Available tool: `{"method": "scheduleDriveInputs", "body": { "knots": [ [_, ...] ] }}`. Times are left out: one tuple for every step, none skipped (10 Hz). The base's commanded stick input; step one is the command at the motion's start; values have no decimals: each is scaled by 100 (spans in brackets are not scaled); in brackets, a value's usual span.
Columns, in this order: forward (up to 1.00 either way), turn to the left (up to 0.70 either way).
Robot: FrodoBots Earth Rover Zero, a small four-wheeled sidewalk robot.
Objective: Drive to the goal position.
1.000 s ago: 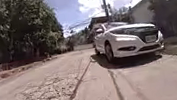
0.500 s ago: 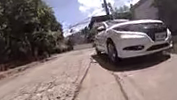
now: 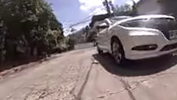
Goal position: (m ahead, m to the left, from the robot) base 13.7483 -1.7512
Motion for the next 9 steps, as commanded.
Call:
{"method": "scheduleDriveInputs", "body": {
  "knots": [
    [70,0],
    [70,0],
    [70,0],
    [70,2],
    [70,3],
    [70,2],
    [70,2],
    [70,2],
    [70,2]
  ]
}}
